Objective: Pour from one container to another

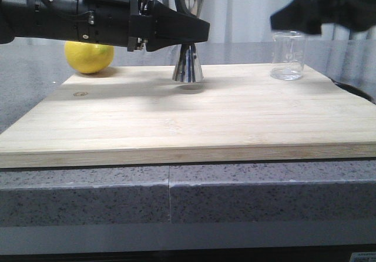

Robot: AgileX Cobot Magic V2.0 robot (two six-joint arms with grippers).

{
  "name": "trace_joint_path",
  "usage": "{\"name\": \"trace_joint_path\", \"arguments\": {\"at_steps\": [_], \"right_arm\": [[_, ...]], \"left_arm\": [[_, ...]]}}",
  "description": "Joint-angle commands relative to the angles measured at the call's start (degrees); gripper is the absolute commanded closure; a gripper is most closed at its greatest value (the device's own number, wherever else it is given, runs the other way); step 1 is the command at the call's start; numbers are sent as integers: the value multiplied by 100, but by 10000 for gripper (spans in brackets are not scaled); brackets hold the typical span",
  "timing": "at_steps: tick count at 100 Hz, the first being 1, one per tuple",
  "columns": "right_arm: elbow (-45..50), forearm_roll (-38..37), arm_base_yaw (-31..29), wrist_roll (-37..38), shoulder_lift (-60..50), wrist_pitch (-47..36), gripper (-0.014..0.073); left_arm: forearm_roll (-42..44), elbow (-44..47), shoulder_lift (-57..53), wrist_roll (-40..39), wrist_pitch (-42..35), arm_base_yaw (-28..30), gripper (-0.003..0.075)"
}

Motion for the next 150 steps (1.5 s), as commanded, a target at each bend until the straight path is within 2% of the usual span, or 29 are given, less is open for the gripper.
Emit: {"name": "trace_joint_path", "arguments": {"at_steps": [1, 12, 24, 37, 51, 63, 100, 105, 115, 125, 133, 150], "right_arm": [[-154, -82, -10, 626, -696, 306, -10], [-154, -438, 151, 1367, -1327, 1536, -9], [-154, -775, 455, 1815, -1825, 2649, -9], [-154, -793, 922, 1845, -2198, 3714, -9], [-154, -793, 1291, 1845, -2427, 4456, -9], [-154, -793, 1467, 1845, -2489, 4728, -5], [-144, -689, 1757, 1799, -2489, 4759, -5], [-144, -184, 1757, 1325, -2489, 4669, -5], [-144, 1326, 1757, -685, -2489, 4519, -5], [-144, 2534, 1733, -2200, -2489, 4667, -5], [-117, 3051, 1648, -2500, -2560, 4616, -5], [307, 3427, 1274, -2553, -3087, 4109, -5]], "left_arm": [[-491, -175, -279, -32, 661, -46, 535], [-491, -175, -279, -32, 661, -46, 535], [-491, -175, -279, -32, 661, -46, 535], [-491, -175, -279, -32, 661, -46, 535], [-491, -175, -279, -32, 661, -46, 535], [-491, -175, -279, -32, 661, -46, 535], [-491, -175, -279, -32, 661, -46, 535], [-491, -175, -279, -32, 661, -46, 535], [-491, -175, -279, -32, 661, -46, 535], [-491, -175, -279, -32, 661, -46, 535], [-491, -175, -279, -32, 661, -46, 535], [-491, -175, -279, -32, 661, -46, 535]]}}
